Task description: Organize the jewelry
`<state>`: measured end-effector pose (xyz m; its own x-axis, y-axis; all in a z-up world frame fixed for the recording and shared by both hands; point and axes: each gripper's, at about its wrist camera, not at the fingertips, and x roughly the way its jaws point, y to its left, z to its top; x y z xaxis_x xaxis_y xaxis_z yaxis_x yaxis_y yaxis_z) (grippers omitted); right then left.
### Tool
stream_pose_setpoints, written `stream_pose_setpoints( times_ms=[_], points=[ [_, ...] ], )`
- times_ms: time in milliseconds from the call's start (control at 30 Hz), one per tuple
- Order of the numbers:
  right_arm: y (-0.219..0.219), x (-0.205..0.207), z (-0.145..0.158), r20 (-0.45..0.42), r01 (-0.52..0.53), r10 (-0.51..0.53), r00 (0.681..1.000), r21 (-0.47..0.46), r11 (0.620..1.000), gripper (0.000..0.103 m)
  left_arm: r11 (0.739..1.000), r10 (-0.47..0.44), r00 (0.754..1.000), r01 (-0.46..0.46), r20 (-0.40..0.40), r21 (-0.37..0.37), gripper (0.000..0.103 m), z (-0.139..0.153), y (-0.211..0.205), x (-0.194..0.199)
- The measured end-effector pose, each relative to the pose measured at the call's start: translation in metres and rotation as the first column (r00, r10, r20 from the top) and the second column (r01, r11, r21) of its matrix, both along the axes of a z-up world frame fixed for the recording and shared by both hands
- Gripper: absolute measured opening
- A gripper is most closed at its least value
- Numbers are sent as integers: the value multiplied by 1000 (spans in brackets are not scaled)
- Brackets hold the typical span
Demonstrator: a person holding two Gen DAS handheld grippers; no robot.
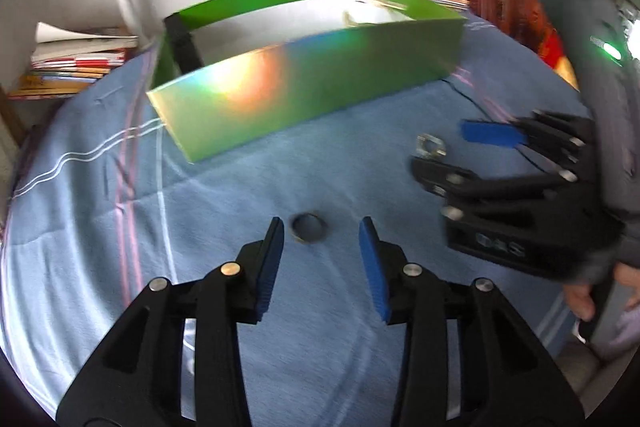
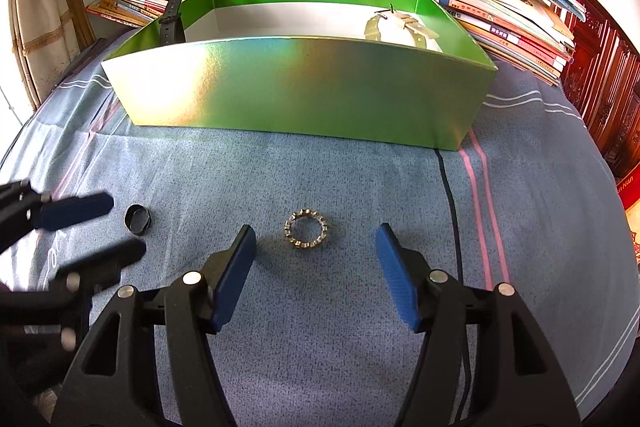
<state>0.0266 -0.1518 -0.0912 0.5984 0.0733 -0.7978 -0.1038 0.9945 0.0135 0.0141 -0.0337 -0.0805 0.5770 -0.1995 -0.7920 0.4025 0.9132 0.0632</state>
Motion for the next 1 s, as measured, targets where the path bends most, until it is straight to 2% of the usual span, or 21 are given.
stream_pose_setpoints(
  times_ms=[133,267,367,467,567,633,667,733,867,1000],
  points=[
    [0,0,0,0,0,0,1000,0,1000,62,999,30,1000,-30,-4,46,45,-10,-1,14],
    [0,0,0,-1,1,-1,1000,0,1000,63,999,36,999,-36,8,37,45,-7,4,12],
    [-1,0,0,-1,0,0,1000,0,1000,63,997,66,998,-66,6,41,36,-6,8,14],
    [-1,0,0,-1,-2,2,1000,0,1000,63,989,138,990,-138,12,49,36,-6,15,21],
    [-3,0,0,-4,-4,4,1000,1,1000,63,963,261,965,-262,25,63,36,-7,26,30],
    [-4,-1,1,-12,-3,3,1000,5,1000,64,954,298,954,-298,-16,37,36,-5,36,32],
    [-5,-2,1,-17,-3,3,1000,6,1000,64,953,303,952,-303,-37,20,41,-4,39,32],
    [-6,-3,1,-21,-5,5,1000,11,1000,64,953,302,952,-303,-56,-4,42,-1,45,28],
    [-1,-1,1,-11,-16,16,1000,3,1000,64,958,285,958,-286,-39,-1,50,1,48,18],
    [5,2,0,5,-16,16,1000,-1,1000,64,964,267,962,-267,-51,-5,51,-6,47,15]
  ],
)
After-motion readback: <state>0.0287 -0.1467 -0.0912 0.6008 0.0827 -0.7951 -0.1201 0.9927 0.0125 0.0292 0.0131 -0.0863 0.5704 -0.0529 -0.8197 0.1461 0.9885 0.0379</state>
